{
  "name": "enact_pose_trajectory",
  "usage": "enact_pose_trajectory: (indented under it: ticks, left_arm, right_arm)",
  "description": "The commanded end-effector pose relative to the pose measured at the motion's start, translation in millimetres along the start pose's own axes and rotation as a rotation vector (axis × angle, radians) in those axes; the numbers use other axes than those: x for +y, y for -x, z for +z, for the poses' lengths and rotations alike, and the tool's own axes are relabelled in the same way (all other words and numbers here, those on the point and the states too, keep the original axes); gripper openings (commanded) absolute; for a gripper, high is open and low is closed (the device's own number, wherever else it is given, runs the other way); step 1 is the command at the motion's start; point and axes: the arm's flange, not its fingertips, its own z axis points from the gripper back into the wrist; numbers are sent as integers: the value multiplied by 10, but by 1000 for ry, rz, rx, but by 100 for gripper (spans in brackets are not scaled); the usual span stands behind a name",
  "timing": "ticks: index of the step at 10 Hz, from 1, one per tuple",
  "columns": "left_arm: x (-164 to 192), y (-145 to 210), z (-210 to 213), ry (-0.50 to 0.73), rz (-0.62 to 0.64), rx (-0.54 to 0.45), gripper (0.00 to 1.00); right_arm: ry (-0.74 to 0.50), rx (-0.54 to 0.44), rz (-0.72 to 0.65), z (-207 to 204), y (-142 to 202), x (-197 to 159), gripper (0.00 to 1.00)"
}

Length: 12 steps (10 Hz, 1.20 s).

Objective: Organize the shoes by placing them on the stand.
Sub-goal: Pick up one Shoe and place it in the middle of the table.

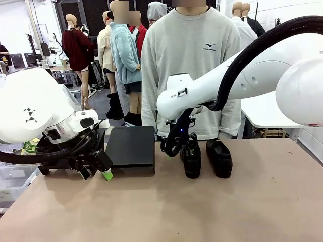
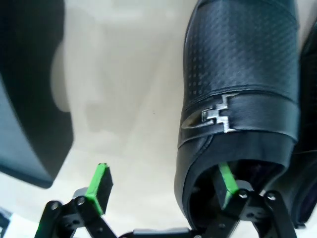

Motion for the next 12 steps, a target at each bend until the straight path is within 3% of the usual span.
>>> enact_pose_trajectory:
  ticks: [1, 2, 7, 8, 12]
  left_arm:
    - [9, 17, -7, 9, 3, 5, 100]
    - [9, 17, -7, 9, 3, 5, 100]
    - [9, 17, -7, 9, 3, 5, 100]
    - [9, 17, -7, 9, 3, 5, 100]
    - [9, 17, -7, 9, 3, 5, 100]
  right_arm:
    - [83, -39, -42, -119, 78, -10, 100]
    - [118, -50, -28, -129, 103, -29, 91]
    - [108, -48, -33, -129, 106, -41, 4]
    - [106, -47, -37, -129, 108, -40, 0]
    - [97, -36, -61, -75, 125, -84, 0]
